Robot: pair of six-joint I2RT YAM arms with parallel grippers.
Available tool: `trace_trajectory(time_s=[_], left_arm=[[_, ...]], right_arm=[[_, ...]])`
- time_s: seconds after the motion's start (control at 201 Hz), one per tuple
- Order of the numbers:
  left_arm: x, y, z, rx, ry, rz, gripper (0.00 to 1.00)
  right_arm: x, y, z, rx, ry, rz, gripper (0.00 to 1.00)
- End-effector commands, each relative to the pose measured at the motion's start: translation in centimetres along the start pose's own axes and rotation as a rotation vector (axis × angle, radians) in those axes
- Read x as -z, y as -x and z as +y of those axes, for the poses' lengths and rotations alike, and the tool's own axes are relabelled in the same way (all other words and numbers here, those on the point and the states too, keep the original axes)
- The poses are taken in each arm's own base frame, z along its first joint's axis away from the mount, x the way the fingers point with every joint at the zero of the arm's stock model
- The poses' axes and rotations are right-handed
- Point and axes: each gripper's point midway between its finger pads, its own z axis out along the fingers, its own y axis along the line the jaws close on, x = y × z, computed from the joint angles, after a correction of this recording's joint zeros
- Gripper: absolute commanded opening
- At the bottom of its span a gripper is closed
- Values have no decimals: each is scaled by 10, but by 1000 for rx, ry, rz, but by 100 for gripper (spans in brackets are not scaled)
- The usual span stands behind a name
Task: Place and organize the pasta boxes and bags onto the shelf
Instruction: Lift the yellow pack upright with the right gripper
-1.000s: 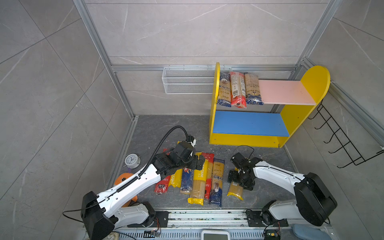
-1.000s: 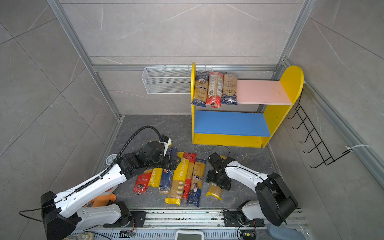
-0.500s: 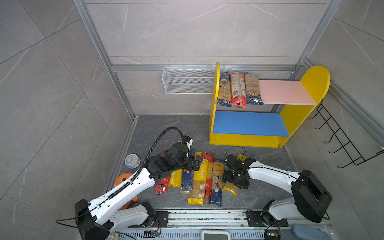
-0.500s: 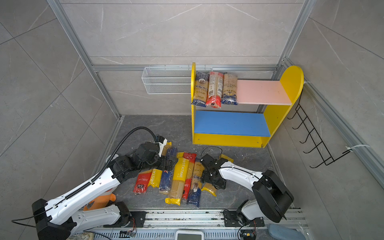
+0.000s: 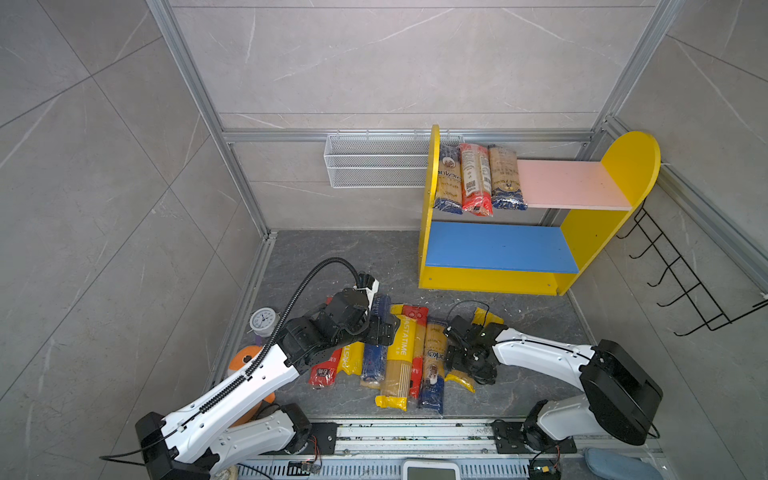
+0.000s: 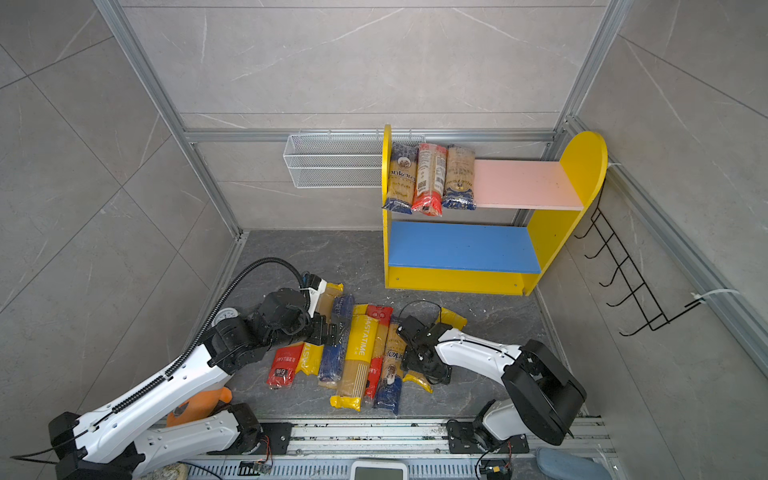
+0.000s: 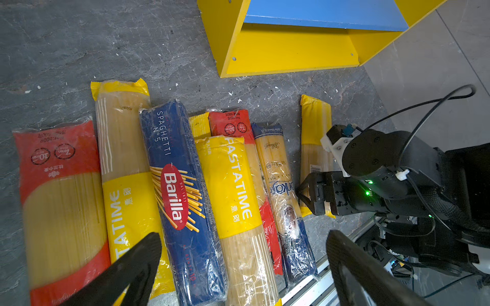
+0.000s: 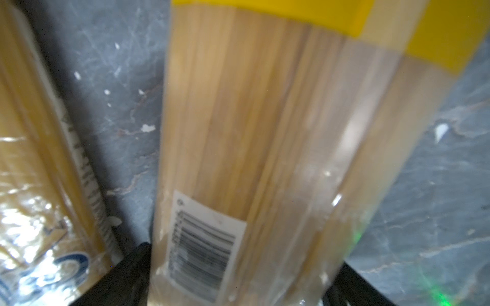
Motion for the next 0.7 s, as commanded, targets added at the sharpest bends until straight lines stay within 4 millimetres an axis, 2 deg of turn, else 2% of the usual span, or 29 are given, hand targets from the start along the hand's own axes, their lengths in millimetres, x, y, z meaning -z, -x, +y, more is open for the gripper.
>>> trace_trajectory(time_s=[0.0,0.055,0.184,0.309,0.493,0.533,0.692], left_arm=[[6,-1,1,-5,-4,-2,100],[7,0,2,-4,-3,-7,100],[8,1,2,-3,0,-10,100],[7,0,2,-5,-2,-5,100],[6,3,0,-12,-4,-6,100],[6,4,-1,-15,-4,-6,100],[5,8,-3,-24,-7,-8,100]], right_arm=[[-29,-1,-9,-9,-44,-6,93],[-32,-4,-12,-9,-50,5,88],[-40,-13,-23,-33,-70,29,56],[-43,-23,-31,-47,-52,48,37],[-26,-29,-29,-59,51,37,11],[-19,-28,-26,-60,88,27,1],[15,-21,-9,-33,226,-23,0]])
